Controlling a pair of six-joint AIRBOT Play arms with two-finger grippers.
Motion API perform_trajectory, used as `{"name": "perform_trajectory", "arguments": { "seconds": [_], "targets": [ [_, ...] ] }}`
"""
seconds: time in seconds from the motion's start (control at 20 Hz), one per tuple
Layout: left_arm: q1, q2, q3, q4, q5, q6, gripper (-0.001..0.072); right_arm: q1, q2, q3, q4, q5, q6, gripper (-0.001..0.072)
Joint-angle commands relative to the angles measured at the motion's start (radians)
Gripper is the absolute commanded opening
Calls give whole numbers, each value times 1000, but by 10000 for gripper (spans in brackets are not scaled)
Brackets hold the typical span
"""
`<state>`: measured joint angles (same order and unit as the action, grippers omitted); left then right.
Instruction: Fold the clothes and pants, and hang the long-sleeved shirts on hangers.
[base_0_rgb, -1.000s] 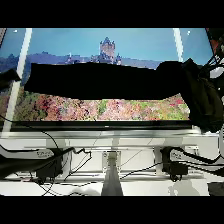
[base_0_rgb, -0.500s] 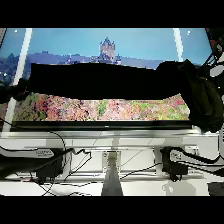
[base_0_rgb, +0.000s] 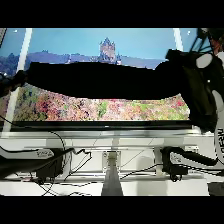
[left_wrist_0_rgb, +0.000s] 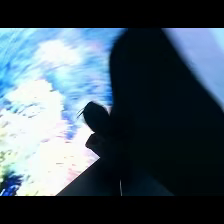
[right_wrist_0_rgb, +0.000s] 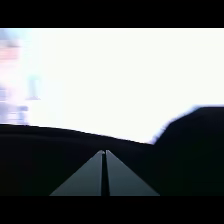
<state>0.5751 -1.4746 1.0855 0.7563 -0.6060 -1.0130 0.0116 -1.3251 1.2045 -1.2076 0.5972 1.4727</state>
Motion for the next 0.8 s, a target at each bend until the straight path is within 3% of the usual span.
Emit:
{"name": "perform_trajectory", "arguments": {
  "seconds": [0.0,0.3,0.55,0.75],
  "targets": [
    [-2,196,32,44,-184,54,9,200,-39,45,3,-113,19,20],
    [-2,522,32,24,-412,52,9,553,-325,311,23,-77,146,20],
    [-2,658,31,-116,-422,26,10,819,-589,616,88,-29,174,20],
    [-2,671,30,-122,-423,26,9,959,-711,768,86,-40,230,20]
  ]
}}
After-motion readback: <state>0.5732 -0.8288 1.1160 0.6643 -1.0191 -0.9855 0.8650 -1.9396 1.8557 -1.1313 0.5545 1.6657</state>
